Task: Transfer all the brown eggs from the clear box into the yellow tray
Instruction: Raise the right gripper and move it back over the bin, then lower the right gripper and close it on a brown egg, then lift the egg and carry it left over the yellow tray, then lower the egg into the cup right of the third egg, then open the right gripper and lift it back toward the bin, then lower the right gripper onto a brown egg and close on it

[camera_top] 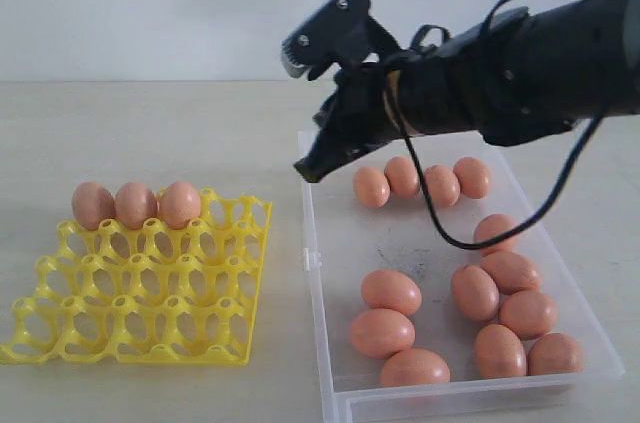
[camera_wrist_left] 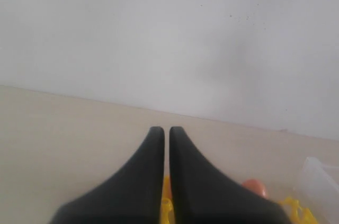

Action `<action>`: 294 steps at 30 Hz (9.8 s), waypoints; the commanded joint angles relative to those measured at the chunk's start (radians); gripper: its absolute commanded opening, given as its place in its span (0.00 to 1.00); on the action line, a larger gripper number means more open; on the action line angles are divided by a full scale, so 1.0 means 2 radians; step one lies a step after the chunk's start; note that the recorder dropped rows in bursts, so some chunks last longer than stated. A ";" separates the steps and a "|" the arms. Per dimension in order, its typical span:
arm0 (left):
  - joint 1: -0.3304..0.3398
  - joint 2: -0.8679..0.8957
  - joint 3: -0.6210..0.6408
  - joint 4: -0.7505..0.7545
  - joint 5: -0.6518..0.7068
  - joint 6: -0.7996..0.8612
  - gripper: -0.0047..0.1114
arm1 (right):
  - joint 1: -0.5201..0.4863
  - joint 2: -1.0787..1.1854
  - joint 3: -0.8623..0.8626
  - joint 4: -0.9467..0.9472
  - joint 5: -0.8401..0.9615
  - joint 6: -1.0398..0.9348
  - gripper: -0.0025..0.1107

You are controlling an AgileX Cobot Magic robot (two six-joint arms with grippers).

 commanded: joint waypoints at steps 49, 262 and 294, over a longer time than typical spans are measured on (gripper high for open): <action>-0.003 0.002 -0.002 0.000 -0.004 -0.001 0.07 | -0.061 0.005 0.010 0.899 0.436 -0.731 0.55; -0.003 0.002 -0.002 0.000 -0.003 -0.001 0.07 | -0.075 0.052 -0.067 0.002 -0.287 0.050 0.02; -0.003 0.002 -0.002 0.000 -0.002 -0.001 0.07 | -0.086 -0.049 -0.055 0.703 0.494 -0.829 0.02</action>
